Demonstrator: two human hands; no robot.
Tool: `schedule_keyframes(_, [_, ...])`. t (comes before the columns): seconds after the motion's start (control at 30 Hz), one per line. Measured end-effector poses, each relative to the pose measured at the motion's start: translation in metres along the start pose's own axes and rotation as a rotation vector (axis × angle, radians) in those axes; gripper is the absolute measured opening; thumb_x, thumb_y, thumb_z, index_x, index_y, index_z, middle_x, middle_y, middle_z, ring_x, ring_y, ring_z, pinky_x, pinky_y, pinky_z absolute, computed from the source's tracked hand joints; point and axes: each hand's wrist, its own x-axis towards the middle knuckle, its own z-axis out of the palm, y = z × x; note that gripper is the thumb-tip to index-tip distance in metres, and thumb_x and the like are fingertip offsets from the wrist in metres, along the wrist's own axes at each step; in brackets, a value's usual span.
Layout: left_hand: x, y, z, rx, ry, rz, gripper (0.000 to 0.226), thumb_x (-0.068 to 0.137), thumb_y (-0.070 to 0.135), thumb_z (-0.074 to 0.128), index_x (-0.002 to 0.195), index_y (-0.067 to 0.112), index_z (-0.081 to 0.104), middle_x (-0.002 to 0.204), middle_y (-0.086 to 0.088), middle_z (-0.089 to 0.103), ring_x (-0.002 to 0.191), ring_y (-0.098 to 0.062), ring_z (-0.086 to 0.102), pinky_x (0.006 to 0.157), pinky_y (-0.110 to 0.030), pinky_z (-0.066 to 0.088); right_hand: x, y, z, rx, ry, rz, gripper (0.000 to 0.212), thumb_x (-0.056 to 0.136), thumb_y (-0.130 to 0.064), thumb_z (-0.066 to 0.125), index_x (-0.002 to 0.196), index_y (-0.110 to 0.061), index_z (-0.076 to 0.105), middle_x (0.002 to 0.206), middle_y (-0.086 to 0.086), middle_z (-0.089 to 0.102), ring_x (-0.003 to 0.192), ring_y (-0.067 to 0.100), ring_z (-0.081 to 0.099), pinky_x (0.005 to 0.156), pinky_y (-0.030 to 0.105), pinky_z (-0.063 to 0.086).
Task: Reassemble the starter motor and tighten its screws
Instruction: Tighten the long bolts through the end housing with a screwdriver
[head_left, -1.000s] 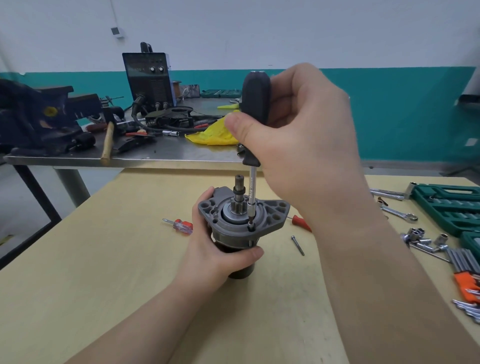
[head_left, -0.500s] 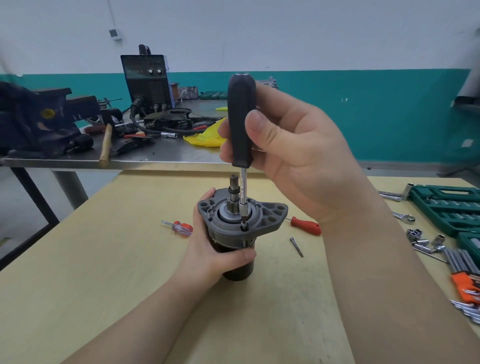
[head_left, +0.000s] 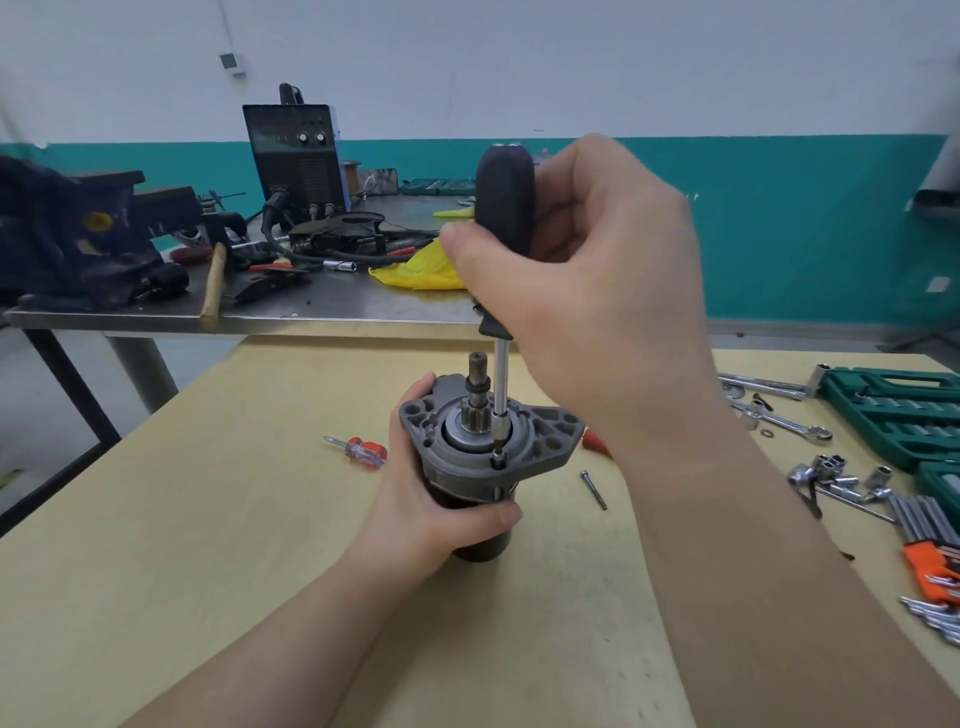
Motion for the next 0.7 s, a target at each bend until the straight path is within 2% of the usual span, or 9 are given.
schedule_keyframes(0.07, [0.001,-0.001,-0.001,-0.004,-0.01,-0.001,0.12,0.06,0.022,0.096,0.152,0.059,0.029,0.142,0.011,0.065,0.134,-0.012,0.063,0.101,-0.015,0.049,0.002,0.003,0.0,0.14,-0.128,-0.018,0.023,0.089,-0.032,0.084,0.106,-0.027,0.069,0.075,-0.013,0.068,0.072,0.014,0.07,0.069,0.044,0.064])
schedule_keyframes(0.13, [0.001,-0.001,-0.002,-0.022,-0.023,-0.015,0.119,0.06,0.023,0.095,0.151,0.059,0.028,0.141,0.013,0.065,0.134,-0.012,0.062,0.101,-0.015,0.05,0.005,0.008,-0.003,0.321,-0.272,-0.01,0.038,0.096,-0.018,0.077,0.132,-0.024,0.065,0.081,-0.006,0.068,0.08,0.027,0.072,0.076,0.052,0.064])
schedule_keyframes(0.17, [0.0,0.0,-0.002,-0.031,-0.028,-0.027,0.119,0.06,0.024,0.095,0.152,0.057,0.028,0.141,0.015,0.065,0.134,-0.011,0.062,0.101,-0.014,0.05,0.006,0.011,-0.005,0.405,-0.329,0.003,0.042,0.098,-0.013,0.073,0.138,-0.023,0.062,0.087,0.002,0.071,0.085,0.031,0.073,0.08,0.053,0.065])
schedule_keyframes(0.23, [0.001,0.002,-0.002,-0.041,-0.033,-0.052,0.119,0.059,0.026,0.095,0.153,0.054,0.026,0.141,0.02,0.064,0.134,-0.006,0.061,0.099,-0.012,0.049,0.007,0.014,-0.009,0.557,-0.43,0.045,0.042,0.102,-0.011,0.065,0.142,-0.023,0.059,0.101,0.013,0.075,0.093,0.033,0.075,0.085,0.048,0.064])
schedule_keyframes(0.3, [0.002,0.004,-0.002,-0.046,-0.035,-0.056,0.12,0.059,0.028,0.095,0.155,0.048,0.025,0.139,0.025,0.064,0.132,0.0,0.06,0.098,-0.009,0.049,0.008,0.017,-0.013,0.677,-0.497,0.095,0.041,0.104,-0.012,0.06,0.145,-0.021,0.059,0.105,0.013,0.075,0.094,0.034,0.075,0.089,0.047,0.061])
schedule_keyframes(0.4, [0.003,0.005,-0.003,-0.051,-0.049,-0.061,0.12,0.058,0.028,0.094,0.155,0.044,0.024,0.137,0.027,0.064,0.131,0.0,0.061,0.098,-0.009,0.049,0.011,0.019,-0.015,0.764,-0.514,0.172,0.039,0.101,-0.011,0.062,0.14,-0.012,0.063,0.099,0.012,0.074,0.09,0.031,0.072,0.089,0.044,0.059])
schedule_keyframes(0.5, [0.002,0.006,-0.003,-0.026,-0.081,-0.032,0.121,0.059,0.024,0.092,0.157,0.041,0.022,0.136,0.022,0.064,0.133,-0.005,0.061,0.1,-0.011,0.048,0.011,0.016,-0.017,0.787,-0.517,0.232,0.031,0.094,-0.01,0.067,0.125,-0.005,0.07,0.093,0.011,0.074,0.085,0.029,0.071,0.082,0.039,0.059])
schedule_keyframes(0.6, [0.001,0.006,-0.002,-0.013,-0.094,-0.011,0.12,0.06,0.021,0.092,0.156,0.044,0.024,0.138,0.018,0.065,0.133,-0.009,0.062,0.101,-0.013,0.048,0.01,0.008,-0.017,0.666,-0.455,0.233,0.021,0.089,-0.015,0.074,0.11,-0.009,0.073,0.087,0.007,0.075,0.079,0.03,0.074,0.076,0.042,0.062])
schedule_keyframes(0.7, [0.0,0.003,0.0,-0.018,-0.062,-0.016,0.119,0.06,0.021,0.093,0.154,0.053,0.028,0.139,0.015,0.066,0.132,-0.01,0.063,0.1,-0.016,0.051,0.004,-0.001,-0.012,0.357,-0.232,0.156,0.021,0.082,-0.028,0.085,0.095,-0.02,0.071,0.078,-0.004,0.074,0.074,0.023,0.076,0.072,0.049,0.066])
